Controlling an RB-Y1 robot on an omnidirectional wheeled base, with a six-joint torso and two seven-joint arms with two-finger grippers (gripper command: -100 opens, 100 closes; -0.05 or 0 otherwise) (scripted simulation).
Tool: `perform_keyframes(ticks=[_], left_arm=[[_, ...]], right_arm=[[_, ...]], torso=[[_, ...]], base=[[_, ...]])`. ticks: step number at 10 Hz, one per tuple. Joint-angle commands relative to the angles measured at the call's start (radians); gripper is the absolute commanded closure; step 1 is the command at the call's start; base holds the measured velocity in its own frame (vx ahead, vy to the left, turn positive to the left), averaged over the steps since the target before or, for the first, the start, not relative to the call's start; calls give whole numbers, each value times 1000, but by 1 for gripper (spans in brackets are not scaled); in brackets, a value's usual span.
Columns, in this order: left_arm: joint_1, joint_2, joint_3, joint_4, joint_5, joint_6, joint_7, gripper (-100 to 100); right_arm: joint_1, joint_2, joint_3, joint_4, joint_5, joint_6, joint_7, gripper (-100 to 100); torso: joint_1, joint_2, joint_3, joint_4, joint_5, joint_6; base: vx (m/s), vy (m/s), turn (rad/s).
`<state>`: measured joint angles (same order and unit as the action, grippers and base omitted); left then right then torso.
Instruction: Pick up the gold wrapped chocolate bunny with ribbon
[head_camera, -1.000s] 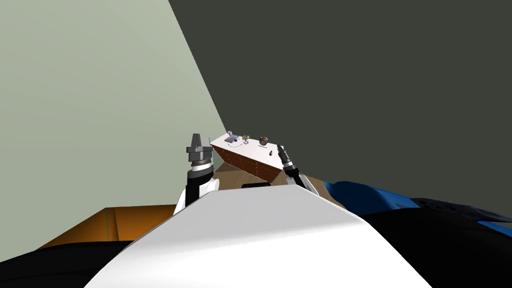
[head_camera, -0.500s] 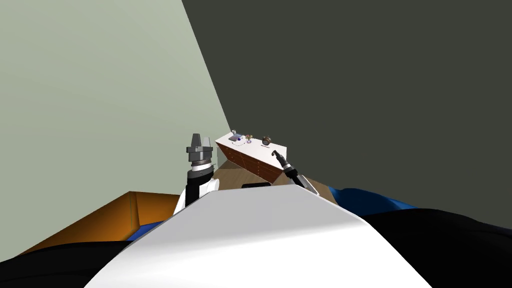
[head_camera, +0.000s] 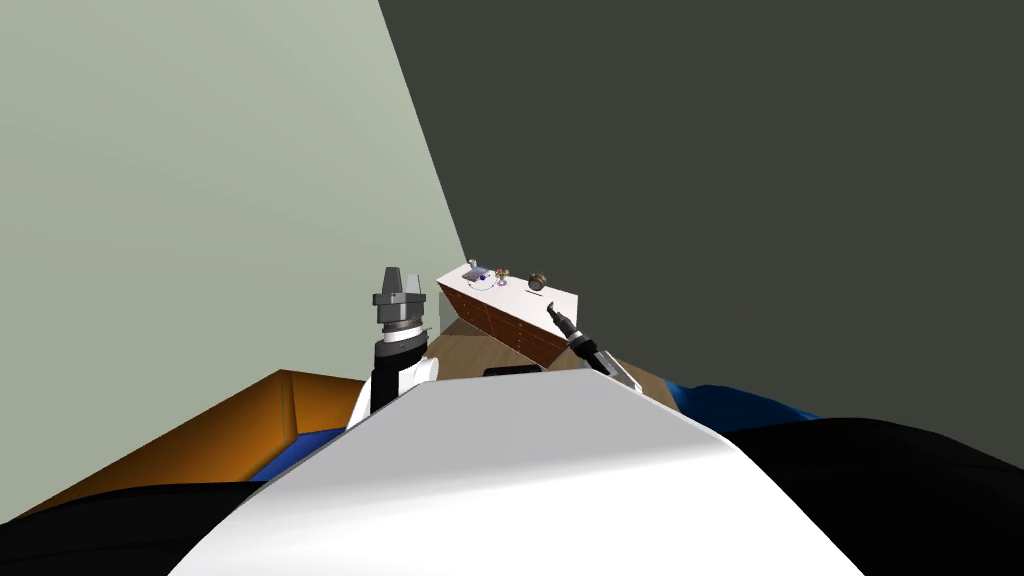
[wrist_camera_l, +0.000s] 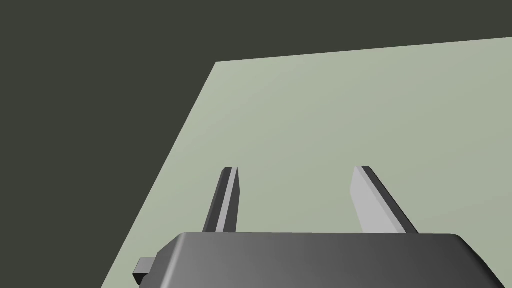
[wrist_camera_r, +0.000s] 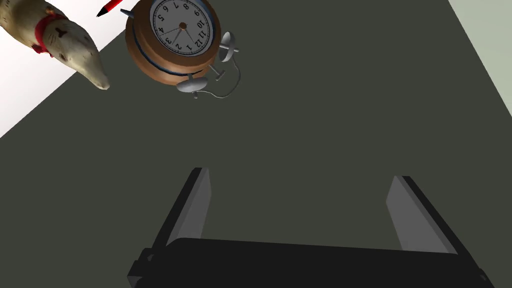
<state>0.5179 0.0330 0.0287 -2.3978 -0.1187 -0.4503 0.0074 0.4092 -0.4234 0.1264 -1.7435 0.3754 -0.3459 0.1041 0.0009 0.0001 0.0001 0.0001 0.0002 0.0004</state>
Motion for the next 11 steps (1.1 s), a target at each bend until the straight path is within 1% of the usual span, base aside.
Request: perform_keyframes(ticks=[1, 2, 3, 4, 6, 7, 8, 9, 10, 11], left_arm=[[0, 0, 0, 0, 0, 0, 0, 0], [0, 0, 0, 0, 0, 0, 0, 0], [0, 0, 0, 0, 0, 0, 0, 0], [0, 0, 0, 0, 0, 0, 0, 0], [0, 0, 0, 0, 0, 0, 0, 0], [0, 0, 0, 0, 0, 0, 0, 0], [0, 0, 0, 0, 0, 0, 0, 0], [0, 0, 0, 0, 0, 0, 0, 0], [0, 0, 0, 0, 0, 0, 0, 0], [0, 0, 0, 0, 0, 0, 0, 0]], right_arm=[[-23, -35, 6, 50, 20, 16, 20, -100], [-23, -35, 6, 66, 20, 16, 20, -100], [-33, -57, 11, 94, 33, 25, 35, -100], [-33, -57, 11, 104, 33, 25, 35, -100], [-55, -102, 21, 168, 57, 45, 64, -100], [-67, -124, 26, 209, 68, 56, 79, -100], [-67, -124, 26, 220, 68, 56, 79, -100], [-78, -147, 31, 257, 78, 66, 94, -100], [-90, -168, 37, 283, 88, 76, 109, -100], [-90, -168, 37, 296, 88, 76, 109, -100]], torso=[[0, 0, 0, 0, 0, 0], [1, -1, 0, 0, 0, 0], [1, -1, 0, 0, 0, 0], [1, -1, 0, 0, 0, 0], [1, -1, 0, 0, 0, 0], [2, -1, -1, 0, 0, 0], [3, -2, -1, 0, 1, 0], [2, -1, -1, 0, 1, 0], [2, -2, -1, 0, 0, 0], [3, -2, -1, 0, 1, 0]], base=[[2, 40, 106], [2, 32, 44], [4, 29, 60], [5, 25, 36], [9, 49, 78], [18, 80, 73], [15, 54, 26], [20, 50, 59], [36, 72, 81], [29, 55, 17]])
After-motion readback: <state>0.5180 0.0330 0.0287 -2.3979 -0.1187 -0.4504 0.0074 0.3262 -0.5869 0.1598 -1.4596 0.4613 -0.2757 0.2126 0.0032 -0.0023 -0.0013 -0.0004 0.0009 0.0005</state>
